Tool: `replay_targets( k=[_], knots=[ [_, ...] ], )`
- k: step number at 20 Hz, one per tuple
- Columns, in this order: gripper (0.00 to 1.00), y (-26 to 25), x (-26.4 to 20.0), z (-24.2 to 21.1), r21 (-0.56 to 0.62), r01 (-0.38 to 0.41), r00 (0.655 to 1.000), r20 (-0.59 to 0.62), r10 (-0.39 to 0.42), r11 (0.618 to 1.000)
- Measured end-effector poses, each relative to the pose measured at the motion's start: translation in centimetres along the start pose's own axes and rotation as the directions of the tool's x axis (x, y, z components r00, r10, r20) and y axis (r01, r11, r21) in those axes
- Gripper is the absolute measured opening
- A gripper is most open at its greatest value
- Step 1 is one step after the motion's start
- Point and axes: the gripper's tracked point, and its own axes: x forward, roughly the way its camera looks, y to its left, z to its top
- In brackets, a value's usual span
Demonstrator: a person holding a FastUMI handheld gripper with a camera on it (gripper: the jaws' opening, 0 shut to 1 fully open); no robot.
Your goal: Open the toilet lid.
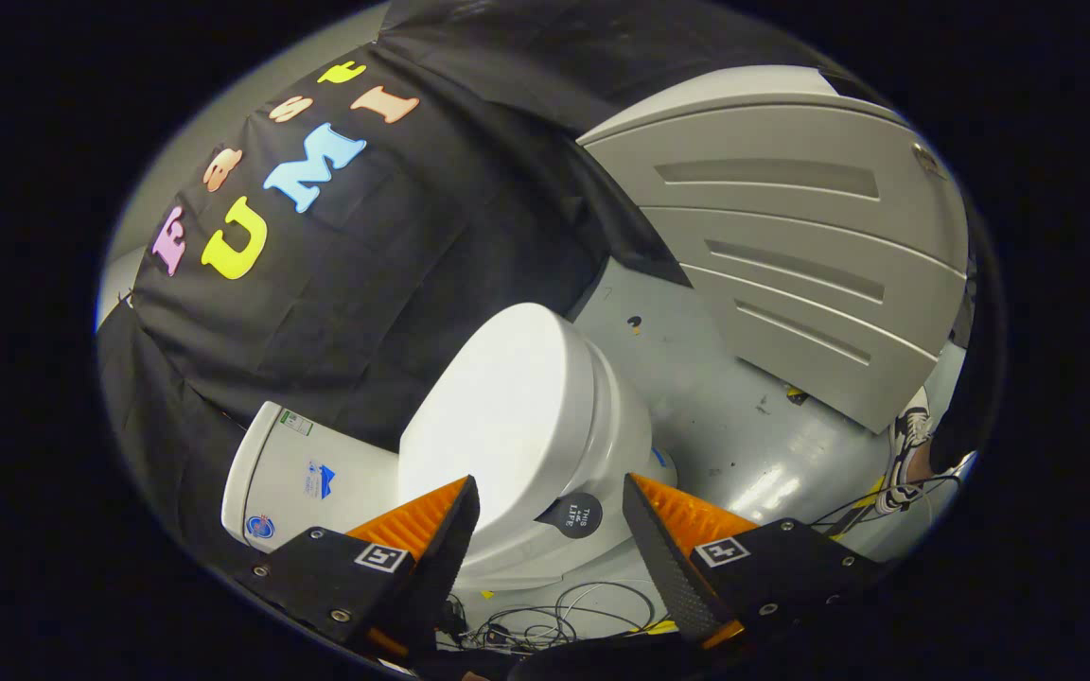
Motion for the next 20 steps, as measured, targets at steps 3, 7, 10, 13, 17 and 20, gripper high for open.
replay_targets(
  k=[3,7,10,13,17,20],
  knots=[
    [0.92,-0.6,1.8,-1.8,0.036,0.015,0.998,-0.055,-0.013,0.999],
    [0.84,-1.6,3.5,-3.9,0.076,0.038,0.994,-0.102,-0.031,0.996],
    [0.78,-1.8,4.4,-4.4,0.105,0.038,0.993,-0.117,-0.026,0.994],
    [0.68,-1.6,5.4,-4.8,0.148,0.023,0.991,-0.135,-0.002,0.989],
    [0.55,-1.8,6.6,-5.6,0.179,0.032,0.988,-0.156,-0.004,0.983],
    [0.36,-1.9,6.7,-6.0,0.178,0.042,0.986,-0.167,-0.011,0.983]
  ],
)
